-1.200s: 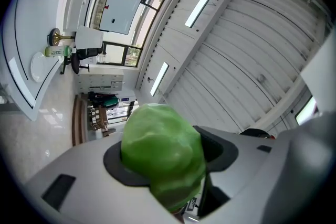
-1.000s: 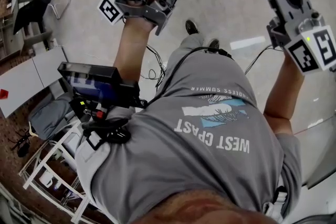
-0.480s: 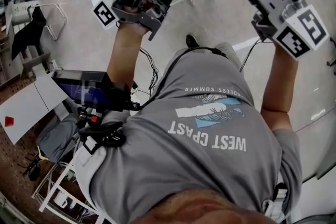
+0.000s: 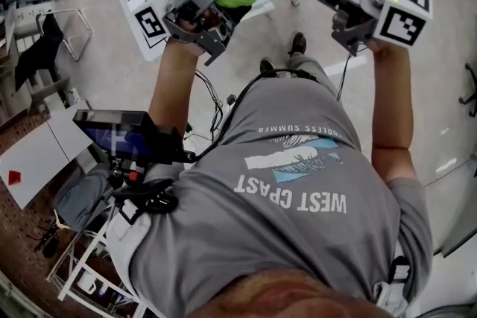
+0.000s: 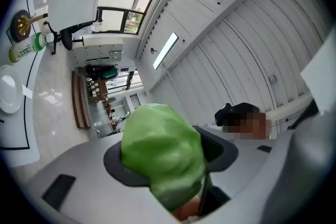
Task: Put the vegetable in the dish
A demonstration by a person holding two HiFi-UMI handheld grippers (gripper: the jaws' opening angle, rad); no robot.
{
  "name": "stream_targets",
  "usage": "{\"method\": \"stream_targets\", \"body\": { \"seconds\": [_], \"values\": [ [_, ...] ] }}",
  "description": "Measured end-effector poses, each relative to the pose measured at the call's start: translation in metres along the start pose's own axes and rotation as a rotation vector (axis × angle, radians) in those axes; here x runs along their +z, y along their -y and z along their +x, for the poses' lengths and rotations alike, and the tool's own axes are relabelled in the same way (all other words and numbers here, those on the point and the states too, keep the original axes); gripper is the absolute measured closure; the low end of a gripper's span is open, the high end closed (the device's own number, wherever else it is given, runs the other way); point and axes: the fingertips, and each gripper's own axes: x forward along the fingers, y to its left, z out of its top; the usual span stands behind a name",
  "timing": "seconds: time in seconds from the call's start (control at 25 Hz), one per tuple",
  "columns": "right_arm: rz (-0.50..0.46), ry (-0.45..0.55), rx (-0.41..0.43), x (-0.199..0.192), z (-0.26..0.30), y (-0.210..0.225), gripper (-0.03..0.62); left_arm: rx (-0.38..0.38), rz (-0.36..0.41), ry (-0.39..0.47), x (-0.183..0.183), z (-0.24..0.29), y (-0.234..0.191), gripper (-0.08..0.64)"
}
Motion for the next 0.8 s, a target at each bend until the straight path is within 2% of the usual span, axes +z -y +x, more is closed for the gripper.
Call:
{"method": "stream_targets", "body": {
  "seconds": [0.16,0.36,0.52,0.6,0.68,0.8],
  "values": [
    [0.12,-0.036,0.138,-0.013,0.018,0.026,0.38,0.013,0.003,-0.055,-0.003,0.0,-0.034,0.302],
    [0.219,-0.103,0.2,-0.024,0.034,0.041,0.356,0.031,0.006,-0.082,0.0,-0.007,-0.05,0.302],
    [0.337,-0.143,0.306,-0.031,0.043,0.045,0.328,0.001,-0.02,-0.083,0.001,-0.012,-0.055,0.302],
    [0.38,-0.155,0.312,-0.035,0.048,0.046,0.33,0.033,-0.008,-0.099,0.0,-0.014,-0.06,0.302],
    [0.409,-0.17,0.278,-0.041,0.051,0.053,0.33,0.1,0.022,-0.133,-0.002,-0.017,-0.069,0.302],
    [0.481,-0.167,0.216,-0.065,0.051,0.071,0.33,0.172,-0.011,-0.151,-0.013,-0.033,-0.093,0.302]
  ]
}}
